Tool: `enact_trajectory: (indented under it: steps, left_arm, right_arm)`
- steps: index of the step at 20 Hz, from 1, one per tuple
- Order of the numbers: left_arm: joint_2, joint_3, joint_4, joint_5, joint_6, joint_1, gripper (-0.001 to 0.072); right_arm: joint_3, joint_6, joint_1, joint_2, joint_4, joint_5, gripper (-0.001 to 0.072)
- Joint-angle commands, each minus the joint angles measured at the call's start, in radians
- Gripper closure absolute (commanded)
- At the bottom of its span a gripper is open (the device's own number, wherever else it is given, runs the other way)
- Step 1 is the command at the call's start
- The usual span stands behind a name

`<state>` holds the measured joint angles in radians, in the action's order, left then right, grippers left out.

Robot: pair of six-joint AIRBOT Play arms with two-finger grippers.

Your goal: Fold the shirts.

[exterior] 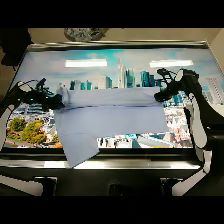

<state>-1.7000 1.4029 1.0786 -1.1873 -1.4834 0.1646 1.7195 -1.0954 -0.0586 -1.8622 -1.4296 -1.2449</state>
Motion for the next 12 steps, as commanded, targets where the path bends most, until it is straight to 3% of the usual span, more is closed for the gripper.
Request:
enact_trajectory:
  steps: [1,2,4,7,9,12]
  left_arm:
    - [0.003,0.003,0.022,-0.109,-0.08,0.014,0.0298]
    - [0.014,0.027,0.023,-0.14,-0.065,0.026,0.0324]
    - [0.059,0.054,0.034,-0.195,-0.044,0.063,0.0323]
    - [0.159,-0.024,0.086,-0.283,-0.008,0.113,0.0317]
    - [0.253,-0.216,0.085,-0.276,0.031,0.129,0.0315]
    - [0.413,-0.602,0.015,-0.162,0.095,0.131,0.0312]
  right_arm:
    - [0.014,0.018,-0.002,0.0,0.019,-0.079,0.0343]
    - [0.032,0.026,-0.002,0.021,-0.003,-0.103,0.0202]
    - [0.069,0.08,-0.017,0.075,-0.072,-0.171,0.0198]
    - [0.066,0.084,-0.141,0.125,0.032,-0.375,0.0201]
    - [0.014,0.105,-0.221,0.13,0.119,-0.502,0.0202]
    - [-0.139,0.121,-0.263,0.177,0.126,-0.501,0.0204]
